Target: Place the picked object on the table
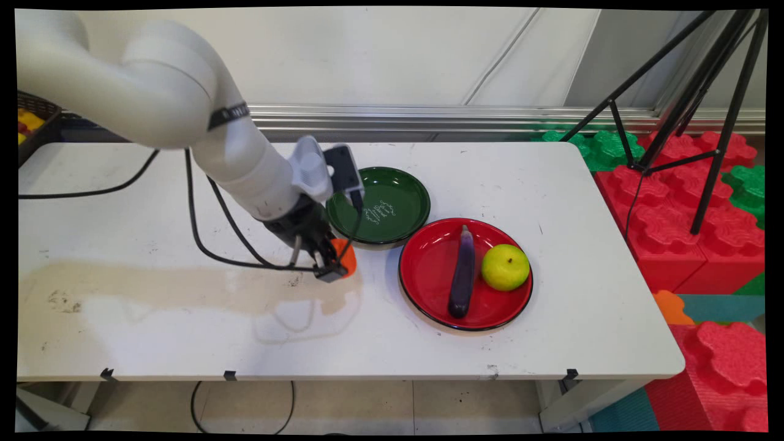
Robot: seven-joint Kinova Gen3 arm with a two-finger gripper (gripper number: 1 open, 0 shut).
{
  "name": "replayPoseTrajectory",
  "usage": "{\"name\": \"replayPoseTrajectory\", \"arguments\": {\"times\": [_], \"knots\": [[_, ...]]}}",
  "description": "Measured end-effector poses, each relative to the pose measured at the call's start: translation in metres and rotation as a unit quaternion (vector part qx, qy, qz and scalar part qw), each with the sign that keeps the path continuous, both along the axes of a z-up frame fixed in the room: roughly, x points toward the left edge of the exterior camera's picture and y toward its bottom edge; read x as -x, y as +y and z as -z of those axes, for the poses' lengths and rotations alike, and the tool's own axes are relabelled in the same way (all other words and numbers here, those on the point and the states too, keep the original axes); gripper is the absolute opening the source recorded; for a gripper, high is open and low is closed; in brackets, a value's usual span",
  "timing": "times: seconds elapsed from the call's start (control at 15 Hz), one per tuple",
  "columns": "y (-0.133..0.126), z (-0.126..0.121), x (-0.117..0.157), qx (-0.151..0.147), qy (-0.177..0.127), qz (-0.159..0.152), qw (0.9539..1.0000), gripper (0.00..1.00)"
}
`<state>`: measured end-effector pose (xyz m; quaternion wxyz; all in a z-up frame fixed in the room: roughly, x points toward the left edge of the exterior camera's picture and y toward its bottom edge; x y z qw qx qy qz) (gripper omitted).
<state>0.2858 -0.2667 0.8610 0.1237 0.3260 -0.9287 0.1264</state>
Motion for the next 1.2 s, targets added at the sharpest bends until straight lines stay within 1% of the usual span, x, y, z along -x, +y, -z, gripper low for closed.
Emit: {"name": "replayPoseTrajectory", "arguments": {"times": [0.33,0.6,1.13,1.2], "knots": [[0.001,0.025,0.011,-0.003,-0.001,0.004,1.0000,0.00],[0.000,0.041,0.015,-0.003,-0.002,0.008,1.0000,0.00],[0.001,0.052,0.013,-0.005,-0.004,0.017,0.9998,0.00],[0.001,0.052,0.013,-0.006,-0.004,0.018,0.9998,1.00]]}}
